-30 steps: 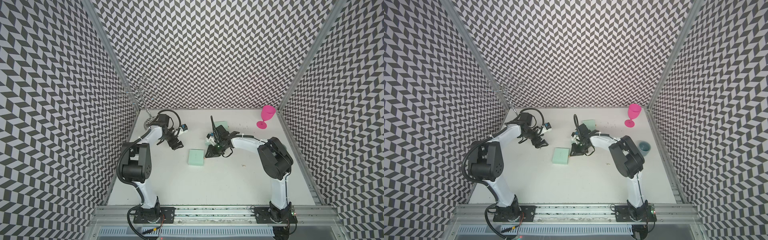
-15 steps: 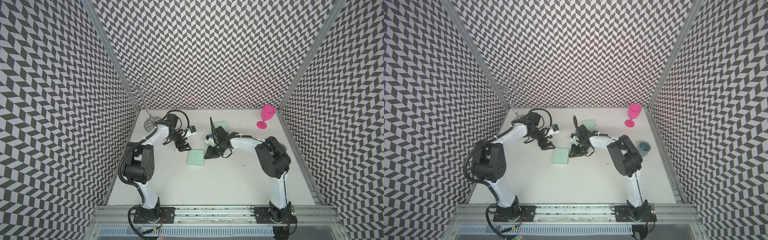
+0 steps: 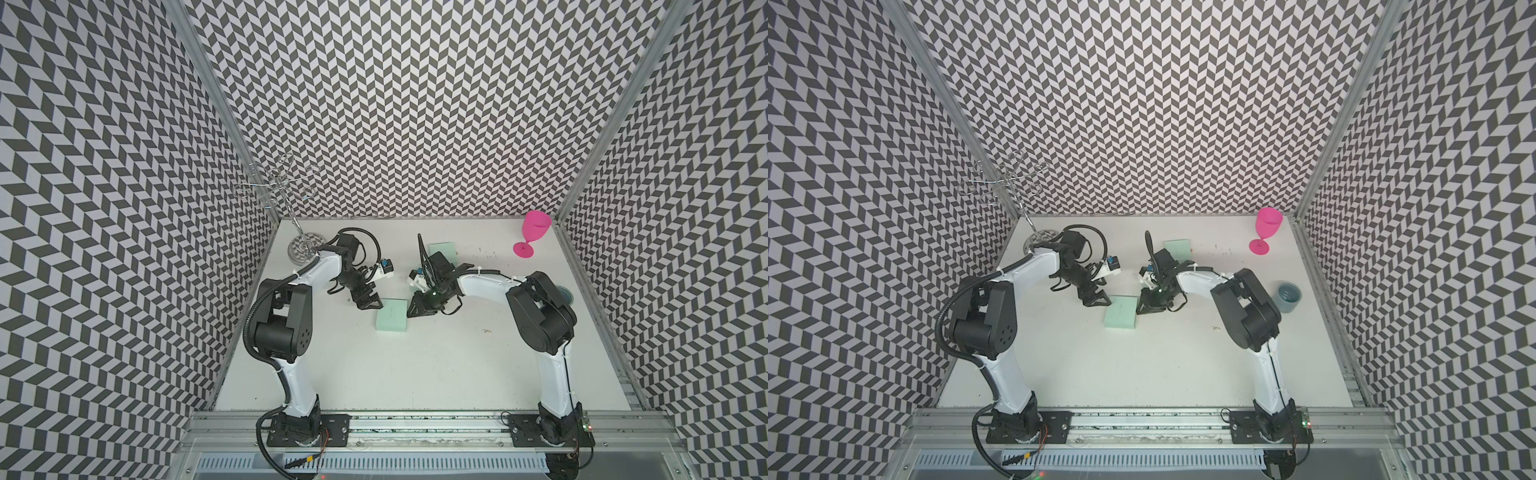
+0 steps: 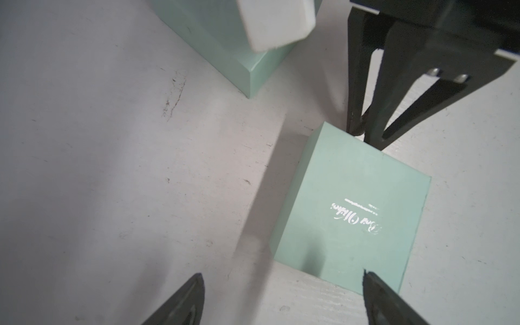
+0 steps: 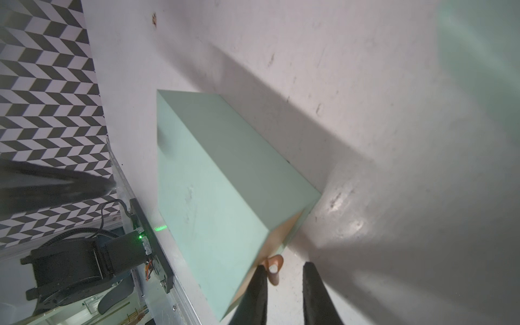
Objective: Place the earrings into the drawer-style jewelry box
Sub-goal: Open the drawer in the jewelry box.
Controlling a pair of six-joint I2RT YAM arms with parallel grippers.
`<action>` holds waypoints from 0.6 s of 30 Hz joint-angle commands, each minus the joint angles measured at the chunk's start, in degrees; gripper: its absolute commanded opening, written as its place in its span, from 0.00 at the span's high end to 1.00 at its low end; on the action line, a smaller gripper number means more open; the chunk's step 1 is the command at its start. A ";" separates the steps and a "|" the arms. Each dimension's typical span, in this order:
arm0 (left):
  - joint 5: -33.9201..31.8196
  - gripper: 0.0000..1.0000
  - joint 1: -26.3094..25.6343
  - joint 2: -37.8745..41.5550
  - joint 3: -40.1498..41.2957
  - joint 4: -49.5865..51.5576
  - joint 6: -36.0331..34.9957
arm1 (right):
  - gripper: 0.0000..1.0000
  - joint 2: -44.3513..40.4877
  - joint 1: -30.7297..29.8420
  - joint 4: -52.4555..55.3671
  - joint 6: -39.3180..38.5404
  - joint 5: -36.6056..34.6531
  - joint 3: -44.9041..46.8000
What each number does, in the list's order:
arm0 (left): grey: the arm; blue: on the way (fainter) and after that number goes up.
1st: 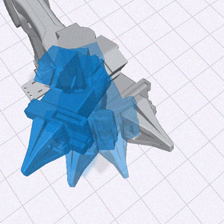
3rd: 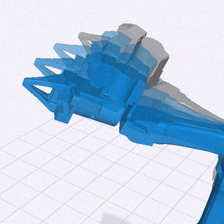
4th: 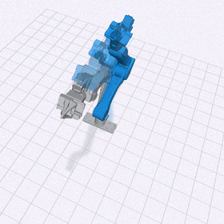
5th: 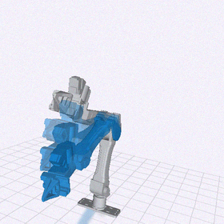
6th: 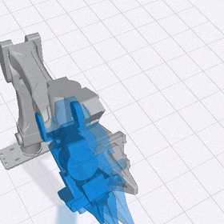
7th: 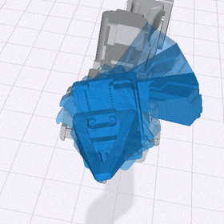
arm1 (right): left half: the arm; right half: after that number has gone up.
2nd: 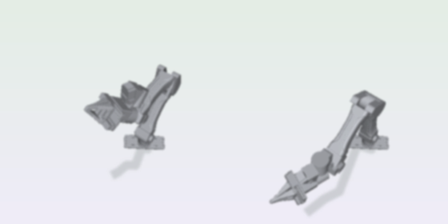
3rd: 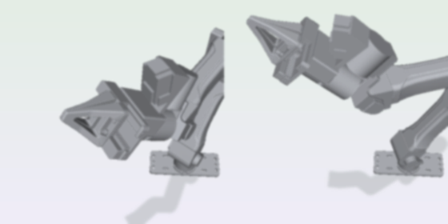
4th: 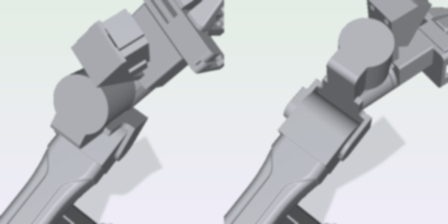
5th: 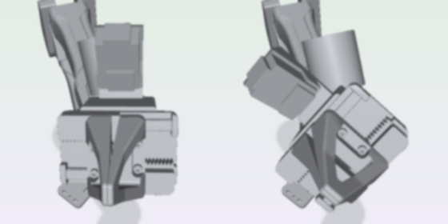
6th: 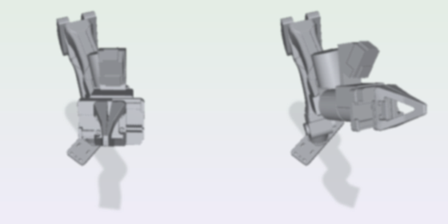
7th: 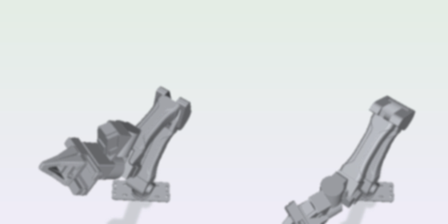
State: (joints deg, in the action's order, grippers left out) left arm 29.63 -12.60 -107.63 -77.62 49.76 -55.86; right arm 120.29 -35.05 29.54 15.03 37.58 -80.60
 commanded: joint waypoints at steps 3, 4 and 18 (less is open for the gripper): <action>0.43 0.11 -0.67 -2.16 -0.24 1.45 -1.41 | 0.77 1.02 0.20 -1.68 -0.70 2.18 -1.40; 0.35 0.11 -0.67 -2.44 -0.25 1.39 -1.41 | 0.77 0.94 0.24 -1.77 -0.69 2.47 -1.56; 0.52 0.11 -0.83 -3.40 1.19 0.29 -1.36 | 0.81 2.32 0.23 -2.98 -0.69 5.04 -1.32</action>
State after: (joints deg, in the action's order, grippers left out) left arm 29.21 -13.13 -110.69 -76.93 49.74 -55.92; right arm 121.97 -35.05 29.28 14.61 41.10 -81.14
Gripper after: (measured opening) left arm 0.885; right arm 0.192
